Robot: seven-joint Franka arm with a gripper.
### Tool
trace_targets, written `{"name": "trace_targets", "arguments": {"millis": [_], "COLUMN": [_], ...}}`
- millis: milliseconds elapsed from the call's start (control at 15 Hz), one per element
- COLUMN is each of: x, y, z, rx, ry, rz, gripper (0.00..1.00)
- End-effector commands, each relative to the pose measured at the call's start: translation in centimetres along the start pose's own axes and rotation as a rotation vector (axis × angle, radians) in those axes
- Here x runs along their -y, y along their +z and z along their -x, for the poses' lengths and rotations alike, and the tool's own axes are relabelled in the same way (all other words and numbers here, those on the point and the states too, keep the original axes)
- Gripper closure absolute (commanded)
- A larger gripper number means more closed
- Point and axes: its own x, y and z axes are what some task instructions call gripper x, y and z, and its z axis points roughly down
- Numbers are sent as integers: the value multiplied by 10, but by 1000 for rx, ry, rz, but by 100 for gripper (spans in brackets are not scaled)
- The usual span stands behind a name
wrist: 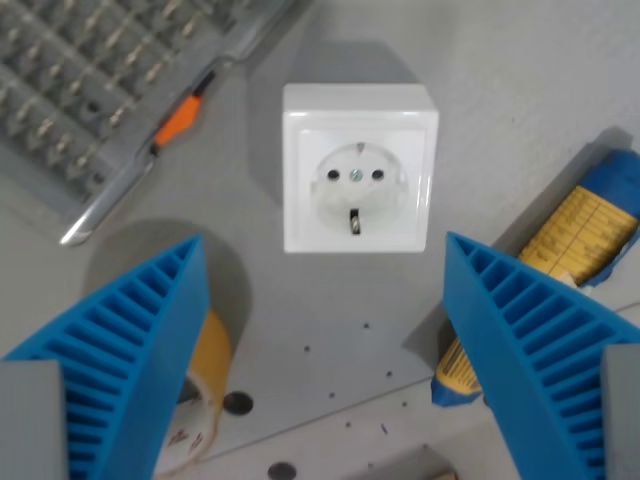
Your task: Move above the white socket
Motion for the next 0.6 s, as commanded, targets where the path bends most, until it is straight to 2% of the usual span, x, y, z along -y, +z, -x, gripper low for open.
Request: {"name": "trace_targets", "arguments": {"millis": [67,600], "x": [-10,-20], "y": [16,35], "z": [0,0], "rx": [-95,-102], "ry": [21,20], "rz": [-8,-20], "gripper": [0,0]}}
